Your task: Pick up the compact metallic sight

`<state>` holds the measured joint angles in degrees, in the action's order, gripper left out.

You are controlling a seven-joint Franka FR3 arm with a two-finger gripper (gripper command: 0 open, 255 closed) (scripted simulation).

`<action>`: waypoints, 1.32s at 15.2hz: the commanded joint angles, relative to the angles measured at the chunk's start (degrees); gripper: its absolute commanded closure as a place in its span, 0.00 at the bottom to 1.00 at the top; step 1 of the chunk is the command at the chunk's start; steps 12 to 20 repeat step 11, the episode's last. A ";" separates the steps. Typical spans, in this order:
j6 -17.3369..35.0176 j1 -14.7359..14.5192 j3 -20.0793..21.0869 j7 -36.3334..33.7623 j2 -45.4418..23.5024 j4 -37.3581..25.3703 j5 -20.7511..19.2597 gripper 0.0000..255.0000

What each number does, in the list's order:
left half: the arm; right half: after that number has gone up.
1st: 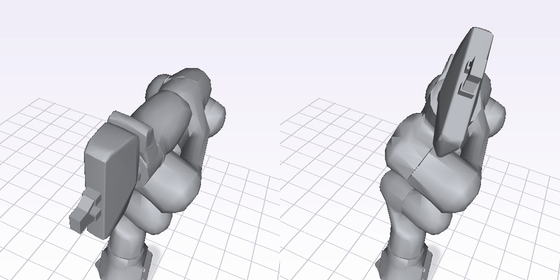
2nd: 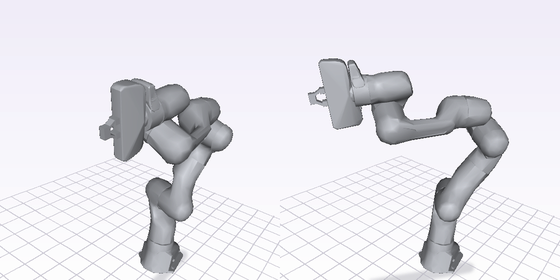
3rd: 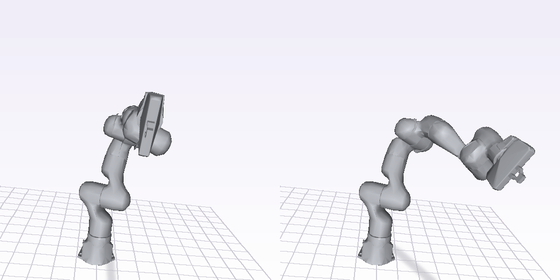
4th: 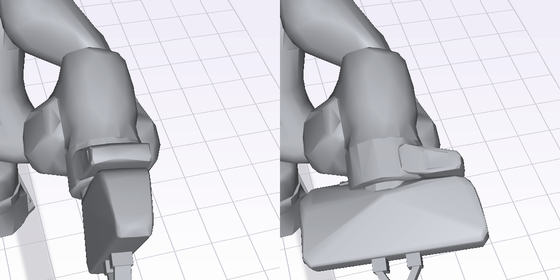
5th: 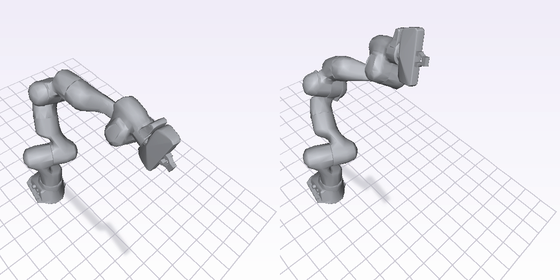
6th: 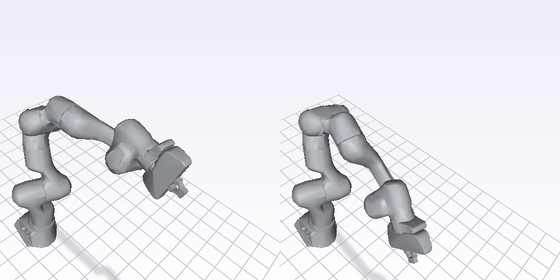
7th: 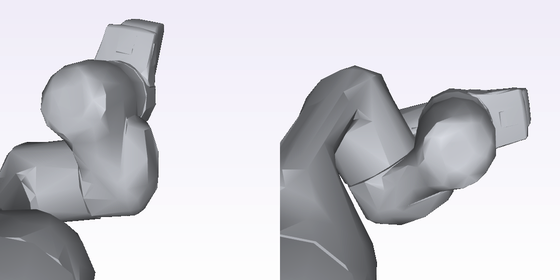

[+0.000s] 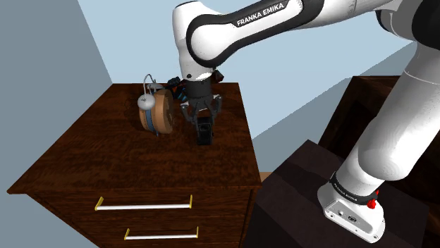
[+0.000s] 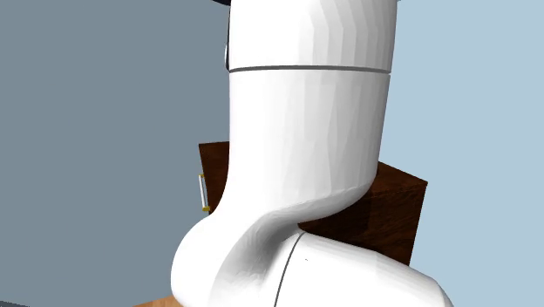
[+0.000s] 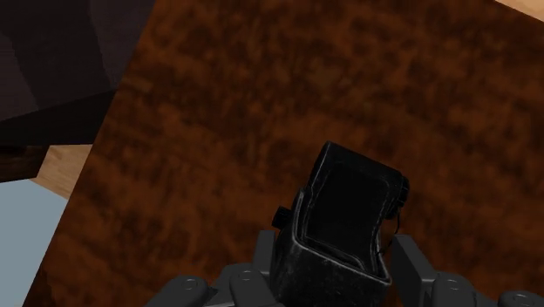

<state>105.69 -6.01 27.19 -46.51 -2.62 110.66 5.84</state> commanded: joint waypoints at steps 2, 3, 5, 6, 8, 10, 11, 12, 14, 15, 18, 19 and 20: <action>-2.26 0.02 0.00 -0.17 0.42 -1.88 0.14 1.00; -3.01 0.04 -0.01 -0.19 0.57 -2.49 0.19 1.00; -4.51 0.08 -0.03 -0.26 0.83 -3.76 0.27 1.00; -5.26 0.09 -0.04 -0.30 0.94 -4.41 0.30 1.00; -6.76 0.12 -0.07 -0.39 1.13 -5.76 0.35 1.00; -7.63 0.14 -0.08 -0.45 1.21 -6.54 0.37 1.00; -7.63 0.14 -0.08 -0.45 1.21 -6.55 0.37 1.00; -7.63 0.14 -0.08 -0.45 1.21 -6.55 0.37 1.00; -7.63 0.14 -0.08 -0.45 1.21 -6.55 0.37 1.00; -7.63 0.14 -0.08 -0.45 1.21 -6.55 0.37 1.00; -7.63 0.14 -0.08 -0.45 1.21 -6.55 0.37 1.00; -7.63 0.14 -0.08 -0.45 1.21 -6.55 0.37 1.00; -7.63 0.14 -0.08 -0.45 1.21 -6.55 0.37 1.00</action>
